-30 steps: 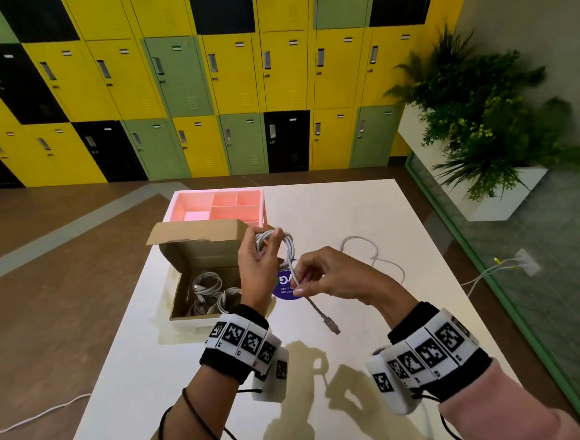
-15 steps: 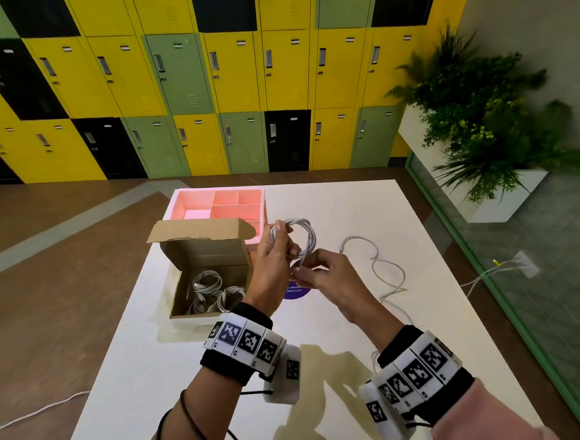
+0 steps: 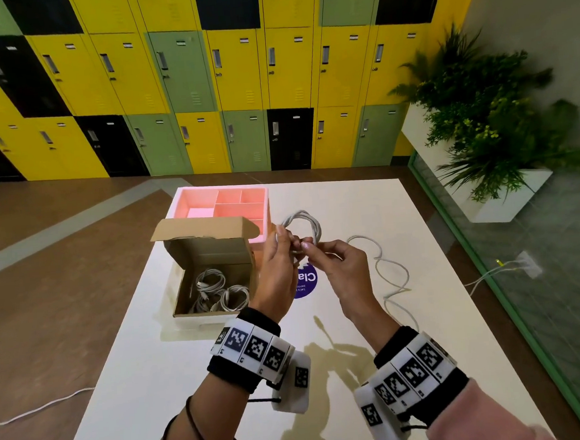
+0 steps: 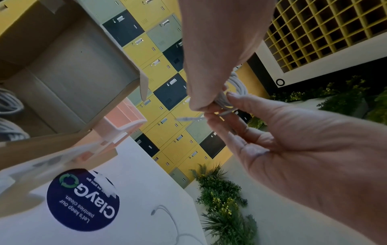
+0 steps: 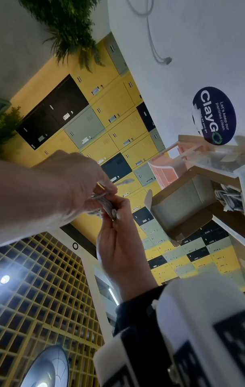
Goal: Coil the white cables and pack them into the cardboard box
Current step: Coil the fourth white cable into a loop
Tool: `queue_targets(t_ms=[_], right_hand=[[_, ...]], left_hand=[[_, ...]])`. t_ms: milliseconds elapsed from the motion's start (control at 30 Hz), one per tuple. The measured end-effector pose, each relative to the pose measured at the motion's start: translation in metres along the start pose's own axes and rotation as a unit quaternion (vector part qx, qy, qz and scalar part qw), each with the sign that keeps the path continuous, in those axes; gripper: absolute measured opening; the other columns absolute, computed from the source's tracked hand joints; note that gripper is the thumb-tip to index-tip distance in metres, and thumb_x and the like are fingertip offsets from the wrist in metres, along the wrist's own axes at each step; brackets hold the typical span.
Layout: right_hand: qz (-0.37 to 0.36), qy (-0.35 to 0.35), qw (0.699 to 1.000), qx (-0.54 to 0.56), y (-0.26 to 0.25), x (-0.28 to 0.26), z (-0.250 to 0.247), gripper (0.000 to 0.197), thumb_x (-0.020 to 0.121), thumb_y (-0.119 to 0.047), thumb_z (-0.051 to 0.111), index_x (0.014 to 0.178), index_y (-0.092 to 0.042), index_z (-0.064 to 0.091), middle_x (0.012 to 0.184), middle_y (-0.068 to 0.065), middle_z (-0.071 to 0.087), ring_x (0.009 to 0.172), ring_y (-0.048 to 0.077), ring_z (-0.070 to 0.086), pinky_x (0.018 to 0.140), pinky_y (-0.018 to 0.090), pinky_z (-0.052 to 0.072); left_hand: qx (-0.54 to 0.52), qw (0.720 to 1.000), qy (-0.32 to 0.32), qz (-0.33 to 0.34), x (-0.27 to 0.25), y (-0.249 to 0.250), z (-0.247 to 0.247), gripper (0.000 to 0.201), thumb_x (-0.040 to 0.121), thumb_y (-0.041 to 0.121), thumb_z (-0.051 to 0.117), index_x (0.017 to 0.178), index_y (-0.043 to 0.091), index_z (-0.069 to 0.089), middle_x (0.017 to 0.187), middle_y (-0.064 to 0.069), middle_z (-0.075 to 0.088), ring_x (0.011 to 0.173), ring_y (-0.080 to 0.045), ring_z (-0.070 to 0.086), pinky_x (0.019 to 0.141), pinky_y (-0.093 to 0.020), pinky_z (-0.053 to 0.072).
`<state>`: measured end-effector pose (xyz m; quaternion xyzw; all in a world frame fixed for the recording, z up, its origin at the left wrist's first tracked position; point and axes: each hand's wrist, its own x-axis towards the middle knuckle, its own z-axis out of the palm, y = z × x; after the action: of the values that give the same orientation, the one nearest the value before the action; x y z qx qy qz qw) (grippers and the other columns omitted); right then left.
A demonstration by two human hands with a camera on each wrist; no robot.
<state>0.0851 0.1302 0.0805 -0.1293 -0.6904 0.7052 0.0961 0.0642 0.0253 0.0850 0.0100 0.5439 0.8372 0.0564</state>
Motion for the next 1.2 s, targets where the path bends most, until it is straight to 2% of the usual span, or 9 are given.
queue_targets(t_ms=[133, 200, 300, 433, 533, 633, 733, 1000, 1200], right_hand=[[-0.005, 0.012, 1.000, -0.002, 0.005, 0.003, 0.000, 0.026, 0.079, -0.031, 0.076, 0.091, -0.010, 0.070, 0.086, 0.003, 0.075, 0.081, 0.014, 0.072, 0.068, 0.018, 0.052], [-0.005, 0.021, 1.000, 0.015, 0.004, 0.003, 0.000, 0.024, 0.079, -0.027, 0.076, 0.092, -0.008, 0.069, 0.087, 0.005, 0.074, 0.081, 0.016, 0.072, 0.070, 0.021, 0.054], [-0.006, 0.026, 0.998, 0.054, 0.002, 0.003, 0.001, 0.021, 0.079, -0.014, 0.076, 0.093, -0.006, 0.064, 0.089, 0.007, 0.072, 0.083, 0.017, 0.071, 0.077, 0.025, 0.057], [-0.013, 0.025, 0.997, 0.075, 0.001, 0.003, 0.002, 0.019, 0.079, -0.005, 0.074, 0.093, -0.008, 0.061, 0.091, 0.011, 0.070, 0.083, 0.017, 0.071, 0.078, 0.025, 0.057], [-0.013, 0.022, 0.996, 0.080, 0.000, 0.003, 0.003, 0.019, 0.079, -0.001, 0.072, 0.092, -0.007, 0.059, 0.093, 0.014, 0.070, 0.082, 0.016, 0.070, 0.076, 0.024, 0.057], [-0.009, 0.015, 0.998, 0.068, 0.000, 0.004, 0.002, 0.020, 0.078, -0.002, 0.071, 0.093, -0.005, 0.058, 0.087, 0.008, 0.069, 0.071, 0.007, 0.068, 0.063, 0.015, 0.053], [0.004, 0.002, 0.999, 0.042, 0.000, 0.006, 0.001, 0.020, 0.079, -0.008, 0.071, 0.090, -0.009, 0.055, 0.079, 0.000, 0.064, 0.062, 0.002, 0.064, 0.055, 0.011, 0.047], [0.056, -0.014, 0.998, 0.033, 0.003, 0.013, -0.005, 0.021, 0.082, -0.011, 0.067, 0.098, -0.008, 0.054, 0.088, 0.009, 0.065, 0.071, 0.011, 0.064, 0.055, 0.012, 0.047], [0.055, -0.051, 0.997, 0.002, 0.003, 0.014, -0.008, 0.028, 0.080, -0.018, 0.075, 0.099, -0.011, 0.055, 0.094, 0.009, 0.070, 0.077, 0.014, 0.068, 0.054, 0.010, 0.047]], left_hand=[[0.035, 0.999, 0.034, 0.009, -0.003, -0.005, 0.001, 0.043, 0.101, 0.037, 0.034, 0.109, -0.001, 0.053, 0.094, -0.020, 0.062, 0.098, -0.032, 0.062, 0.098, -0.048, 0.045], [0.052, 0.997, 0.046, 0.016, -0.004, -0.007, 0.002, 0.046, 0.100, 0.039, 0.035, 0.105, -0.003, 0.053, 0.096, -0.026, 0.059, 0.096, -0.039, 0.058, 0.093, -0.050, 0.046], [0.071, 0.995, 0.062, 0.028, -0.004, -0.010, 0.004, 0.040, 0.097, 0.039, 0.040, 0.098, 0.003, 0.056, 0.093, -0.018, 0.062, 0.083, -0.025, 0.059, 0.075, -0.035, 0.049], [0.099, 0.991, 0.075, 0.040, 0.000, -0.015, 0.005, 0.030, 0.099, 0.035, 0.040, 0.094, 0.014, 0.060, 0.093, -0.013, 0.066, 0.079, -0.017, 0.063, 0.067, -0.025, 0.050], [0.105, 0.989, 0.089, 0.051, 0.001, -0.015, 0.007, 0.029, 0.099, 0.033, 0.041, 0.096, 0.013, 0.061, 0.094, -0.012, 0.064, 0.081, -0.019, 0.064, 0.066, -0.025, 0.051], [0.121, 0.984, 0.110, 0.074, 0.001, -0.014, 0.011, 0.026, 0.100, 0.027, 0.042, 0.095, 0.009, 0.061, 0.083, -0.001, 0.065, 0.077, -0.015, 0.064, 0.068, -0.026, 0.053], [0.144, 0.977, 0.123, 0.094, 0.000, -0.013, 0.014, 0.021, 0.100, 0.024, 0.043, 0.092, 0.018, 0.062, 0.090, 0.000, 0.068, 0.084, -0.012, 0.067, 0.074, -0.029, 0.056], [0.153, 0.982, 0.099, 0.057, 0.001, -0.018, 0.013, 0.026, 0.100, 0.030, 0.044, 0.104, 0.008, 0.059, 0.093, -0.008, 0.072, 0.088, -0.025, 0.070, 0.078, -0.040, 0.058], [0.122, 0.989, 0.087, 0.014, 0.003, -0.017, 0.009, 0.027, 0.100, 0.030, 0.044, 0.106, 0.007, 0.056, 0.088, -0.009, 0.063, 0.079, -0.020, 0.064, 0.065, -0.029, 0.056]])
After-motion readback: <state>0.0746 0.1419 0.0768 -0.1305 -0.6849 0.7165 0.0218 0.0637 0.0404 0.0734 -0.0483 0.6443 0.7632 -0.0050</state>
